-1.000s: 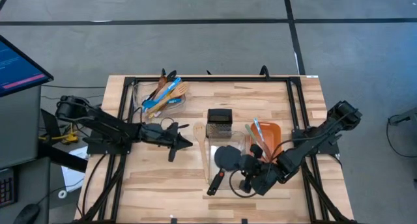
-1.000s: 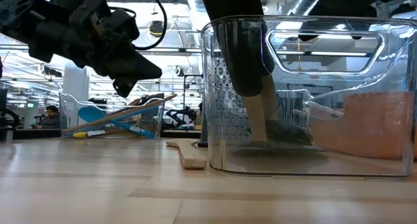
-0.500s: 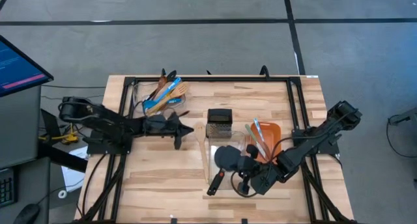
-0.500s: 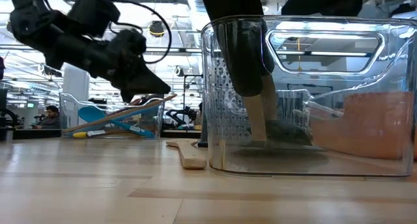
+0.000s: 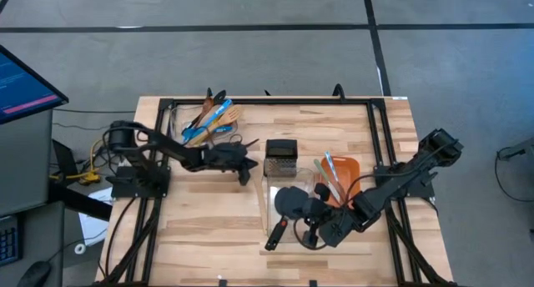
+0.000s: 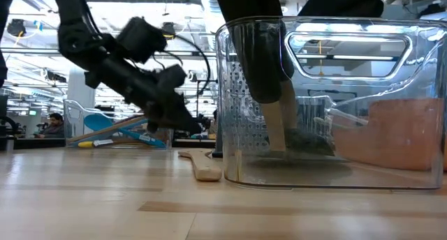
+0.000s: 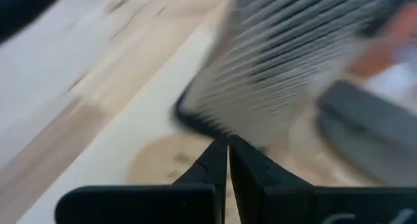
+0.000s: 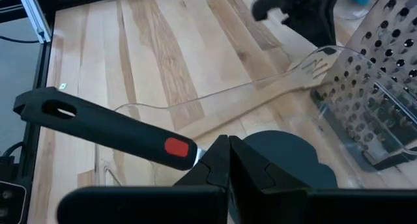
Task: Pick & Place Kitchen Items
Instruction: Move the brown ladle to the bottom center of the table
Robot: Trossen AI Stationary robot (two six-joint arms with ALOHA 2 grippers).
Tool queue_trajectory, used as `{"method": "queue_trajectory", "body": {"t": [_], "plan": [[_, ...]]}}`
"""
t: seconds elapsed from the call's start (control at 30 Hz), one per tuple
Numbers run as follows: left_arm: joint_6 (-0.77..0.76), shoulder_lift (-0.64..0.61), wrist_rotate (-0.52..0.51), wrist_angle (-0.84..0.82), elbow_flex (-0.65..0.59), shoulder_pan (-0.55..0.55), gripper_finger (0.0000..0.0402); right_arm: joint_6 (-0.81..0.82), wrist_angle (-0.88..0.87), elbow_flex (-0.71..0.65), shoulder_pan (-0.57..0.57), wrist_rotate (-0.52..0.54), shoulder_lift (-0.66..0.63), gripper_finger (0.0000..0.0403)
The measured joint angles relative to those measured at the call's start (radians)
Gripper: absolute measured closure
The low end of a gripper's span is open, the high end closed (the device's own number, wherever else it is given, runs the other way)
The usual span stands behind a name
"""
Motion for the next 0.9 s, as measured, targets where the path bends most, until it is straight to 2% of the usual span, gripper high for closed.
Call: {"method": "queue_trajectory", "body": {"t": [0.2,0.4,0.5,0.9], "plan": [[-0.044,0.057,-0.005,-0.087,0.019,0.046,0.0399,0.0,-0.006,0.0,0.006,-0.001,0.0,0.0403],[-0.056,0.061,-0.088,-0.133,0.022,0.044,0.0399,0.0,-0.014,0.0,0.006,0.0,0.0,0.0403],[-0.066,0.057,-0.097,-0.179,0.025,0.04,0.0399,0.0,-0.014,0.0,0.006,0.0,0.0,0.0403],[-0.168,0.053,-0.116,-0.292,0.026,-0.098,0.0399,0.0,-0.014,0.0,0.006,-0.001,0.0,0.0403]]}}
